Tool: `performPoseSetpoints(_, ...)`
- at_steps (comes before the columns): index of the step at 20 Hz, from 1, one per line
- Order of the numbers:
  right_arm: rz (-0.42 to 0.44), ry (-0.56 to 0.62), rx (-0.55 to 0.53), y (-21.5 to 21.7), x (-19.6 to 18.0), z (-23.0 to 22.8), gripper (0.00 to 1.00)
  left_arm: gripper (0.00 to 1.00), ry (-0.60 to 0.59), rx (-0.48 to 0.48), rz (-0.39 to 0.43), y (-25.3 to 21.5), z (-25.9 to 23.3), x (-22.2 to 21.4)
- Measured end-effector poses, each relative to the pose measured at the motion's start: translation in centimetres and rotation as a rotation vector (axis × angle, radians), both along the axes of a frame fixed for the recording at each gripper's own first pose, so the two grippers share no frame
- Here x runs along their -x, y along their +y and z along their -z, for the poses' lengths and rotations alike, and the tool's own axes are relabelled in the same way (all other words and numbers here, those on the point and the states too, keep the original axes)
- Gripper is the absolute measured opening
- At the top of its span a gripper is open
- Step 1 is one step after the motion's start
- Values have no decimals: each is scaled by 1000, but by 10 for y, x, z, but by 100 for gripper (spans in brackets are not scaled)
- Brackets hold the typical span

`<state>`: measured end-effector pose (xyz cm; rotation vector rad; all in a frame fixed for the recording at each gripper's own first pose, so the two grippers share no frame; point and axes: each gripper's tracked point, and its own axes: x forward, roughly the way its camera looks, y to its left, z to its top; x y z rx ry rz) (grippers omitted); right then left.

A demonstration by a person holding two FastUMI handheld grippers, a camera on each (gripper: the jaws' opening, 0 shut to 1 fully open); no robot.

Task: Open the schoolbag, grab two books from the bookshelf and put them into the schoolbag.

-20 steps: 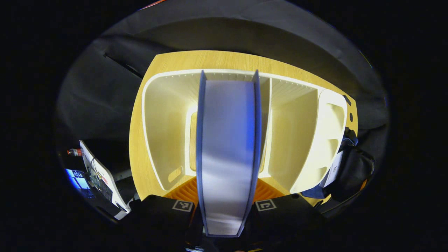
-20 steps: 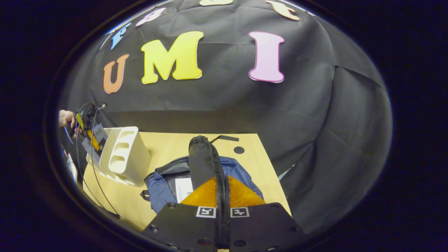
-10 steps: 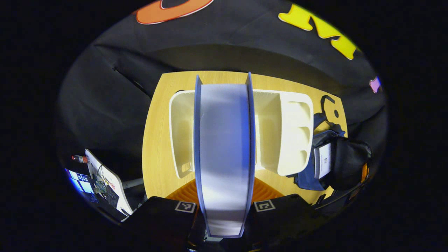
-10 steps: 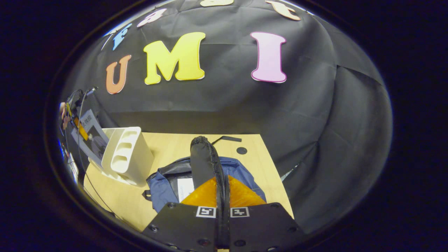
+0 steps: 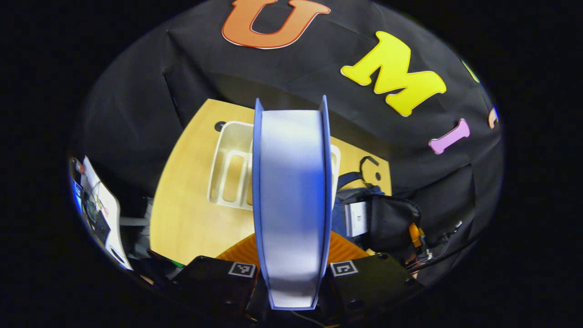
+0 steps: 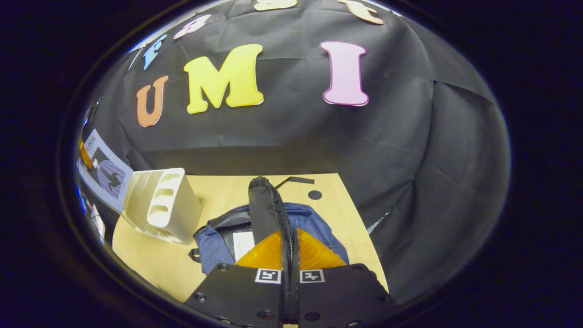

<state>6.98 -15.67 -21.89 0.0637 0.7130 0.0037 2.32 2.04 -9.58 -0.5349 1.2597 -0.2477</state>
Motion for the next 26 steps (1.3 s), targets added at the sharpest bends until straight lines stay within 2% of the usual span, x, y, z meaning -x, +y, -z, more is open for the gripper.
performPoseSetpoints(3,-5,0,6,3,0,0,0,45,-45,245,-30,-53,-13,3)
performPoseSetpoints(8,0,13,7,4,2,3,0,46,-138,450,-17,-127,0,30)
performPoseSetpoints(11,-3,23,15,5,3,5,0,46,-143,473,3,-179,31,42)
performPoseSetpoints(14,-15,31,25,6,2,6,0,46,-85,477,46,-219,65,55)
performPoseSetpoints(16,-17,30,32,4,2,5,0,45,-42,490,36,-240,85,54)
performPoseSetpoints(19,-23,38,34,2,2,6,0,46,8,455,42,-264,122,58)
performPoseSetpoints(24,-37,42,46,0,-1,6,0,46,28,405,110,-296,165,67)
performPoseSetpoints(26,-38,45,42,-1,-1,5,0,46,49,426,108,-307,171,65)
